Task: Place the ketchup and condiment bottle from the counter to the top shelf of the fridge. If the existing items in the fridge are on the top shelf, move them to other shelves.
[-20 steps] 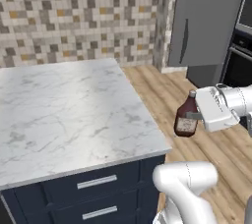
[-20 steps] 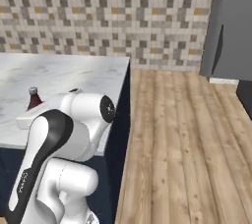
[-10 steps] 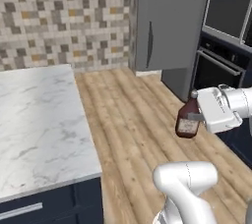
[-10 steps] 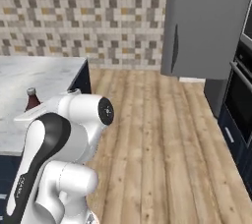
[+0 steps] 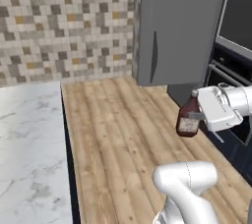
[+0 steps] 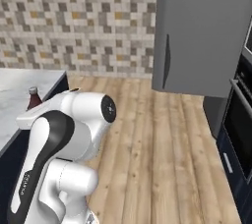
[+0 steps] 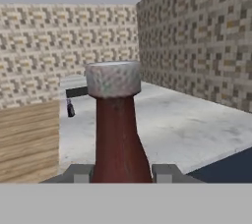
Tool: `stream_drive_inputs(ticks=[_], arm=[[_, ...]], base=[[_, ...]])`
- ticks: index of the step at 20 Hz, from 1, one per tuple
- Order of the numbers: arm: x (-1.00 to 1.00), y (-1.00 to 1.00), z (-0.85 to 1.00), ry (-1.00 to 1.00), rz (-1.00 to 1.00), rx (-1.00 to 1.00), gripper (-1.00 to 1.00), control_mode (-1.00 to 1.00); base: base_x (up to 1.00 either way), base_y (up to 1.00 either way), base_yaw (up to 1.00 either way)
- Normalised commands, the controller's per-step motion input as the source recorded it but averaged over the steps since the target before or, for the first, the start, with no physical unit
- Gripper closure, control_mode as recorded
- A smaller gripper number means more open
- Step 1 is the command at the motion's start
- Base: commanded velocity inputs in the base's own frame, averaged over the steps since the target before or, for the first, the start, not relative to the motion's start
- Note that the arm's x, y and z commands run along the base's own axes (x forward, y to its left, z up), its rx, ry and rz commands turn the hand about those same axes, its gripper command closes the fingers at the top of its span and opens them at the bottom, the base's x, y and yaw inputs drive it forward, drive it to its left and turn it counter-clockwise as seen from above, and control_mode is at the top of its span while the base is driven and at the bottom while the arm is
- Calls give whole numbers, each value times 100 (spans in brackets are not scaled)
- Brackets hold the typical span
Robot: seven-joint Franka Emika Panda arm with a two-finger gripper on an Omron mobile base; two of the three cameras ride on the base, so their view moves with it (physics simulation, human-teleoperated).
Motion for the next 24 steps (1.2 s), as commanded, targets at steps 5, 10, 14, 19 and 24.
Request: stream_drive_inputs(ticks=[5,10,14,19,24], arm=[[0,0,0,0,0,0,100,100],[0,0,0,0,0,0,100,100],[0,0,0,0,0,0,100,100],[0,0,0,0,0,0,100,100],[0,0,0,0,0,0,100,100]], base=[[100,34,12],[100,17,11],[100,8,9],[100,31,11],[100,22,12]])
